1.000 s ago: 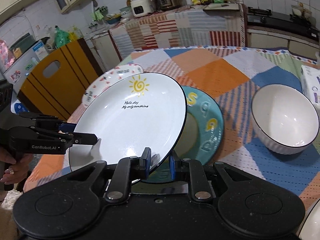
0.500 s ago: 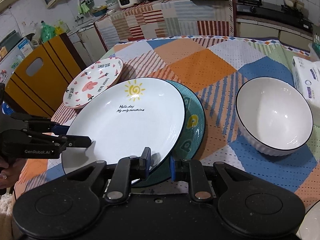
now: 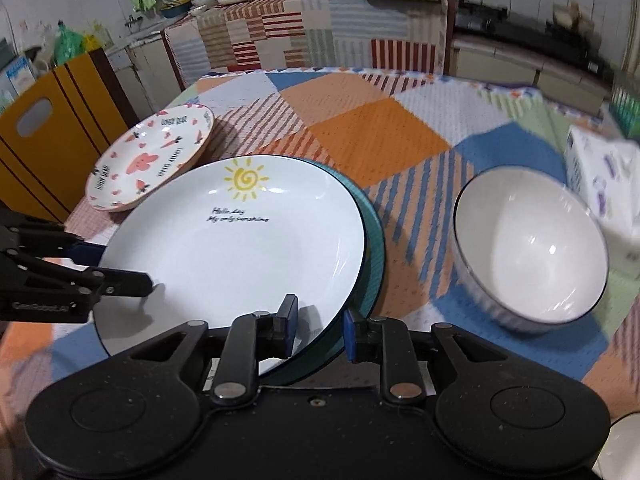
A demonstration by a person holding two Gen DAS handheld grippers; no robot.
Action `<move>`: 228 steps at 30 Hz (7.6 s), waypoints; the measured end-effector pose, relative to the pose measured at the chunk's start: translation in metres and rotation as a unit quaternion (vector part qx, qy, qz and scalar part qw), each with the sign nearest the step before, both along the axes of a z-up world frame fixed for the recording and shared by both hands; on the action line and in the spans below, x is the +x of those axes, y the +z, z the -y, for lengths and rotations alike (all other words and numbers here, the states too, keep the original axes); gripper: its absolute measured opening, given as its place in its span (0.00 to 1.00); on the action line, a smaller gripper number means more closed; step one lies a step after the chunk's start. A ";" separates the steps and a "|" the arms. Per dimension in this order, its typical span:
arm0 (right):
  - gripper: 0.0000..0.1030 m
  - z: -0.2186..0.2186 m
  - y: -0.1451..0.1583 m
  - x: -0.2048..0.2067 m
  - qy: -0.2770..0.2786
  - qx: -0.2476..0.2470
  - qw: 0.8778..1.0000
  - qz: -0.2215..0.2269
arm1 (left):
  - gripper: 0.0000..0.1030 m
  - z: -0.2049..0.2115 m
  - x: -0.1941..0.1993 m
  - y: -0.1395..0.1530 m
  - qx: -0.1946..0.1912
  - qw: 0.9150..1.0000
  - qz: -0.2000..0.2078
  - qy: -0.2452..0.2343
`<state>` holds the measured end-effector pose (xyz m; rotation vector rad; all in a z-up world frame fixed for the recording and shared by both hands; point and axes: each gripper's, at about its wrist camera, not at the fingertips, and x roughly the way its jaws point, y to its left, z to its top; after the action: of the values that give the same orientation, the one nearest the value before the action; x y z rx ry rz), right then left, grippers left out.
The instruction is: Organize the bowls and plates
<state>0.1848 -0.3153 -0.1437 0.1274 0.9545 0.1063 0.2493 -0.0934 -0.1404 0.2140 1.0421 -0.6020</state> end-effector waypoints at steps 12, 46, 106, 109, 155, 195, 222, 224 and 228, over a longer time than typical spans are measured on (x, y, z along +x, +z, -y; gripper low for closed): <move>0.29 -0.026 0.003 0.015 -0.003 -0.128 0.991 -0.026 | 0.38 0.008 0.004 -0.005 -0.001 0.999 -0.039 0.007; 0.49 -0.110 0.100 0.032 0.162 -0.032 0.976 0.142 | 0.53 -0.144 0.022 0.069 0.012 0.996 0.052 0.071; 0.19 -0.070 0.081 0.091 0.156 0.083 0.983 0.046 | 0.23 -0.140 0.045 0.066 -0.096 0.985 0.024 0.141; 0.19 -0.058 0.077 0.070 0.136 0.091 0.985 0.048 | 0.23 -0.127 0.032 0.061 -0.102 0.987 0.017 0.124; 0.22 0.015 0.003 0.011 -0.057 0.059 0.996 -0.017 | 0.26 -0.014 0.028 0.003 -0.033 0.996 -0.071 0.052; 0.29 0.000 0.045 -0.094 -0.008 -0.015 0.994 0.107 | 0.26 -0.011 -0.081 0.072 -0.040 0.992 -0.014 0.122; 0.71 0.072 0.041 -0.247 0.102 -0.046 0.988 0.107 | 0.63 0.077 -0.213 0.074 -0.021 0.999 0.022 0.011; 0.72 0.068 0.038 -0.251 0.119 -0.054 0.986 0.103 | 0.63 0.084 -0.215 0.068 -0.025 0.999 0.020 0.004; 0.83 0.069 0.036 -0.254 0.140 -0.050 0.985 0.092 | 0.64 0.097 -0.217 0.052 -0.033 0.999 0.005 -0.004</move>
<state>-0.0688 -0.3840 -0.1081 -0.1095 0.7864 0.3242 0.0324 -0.1900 -0.0889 0.1624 1.0106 -0.6410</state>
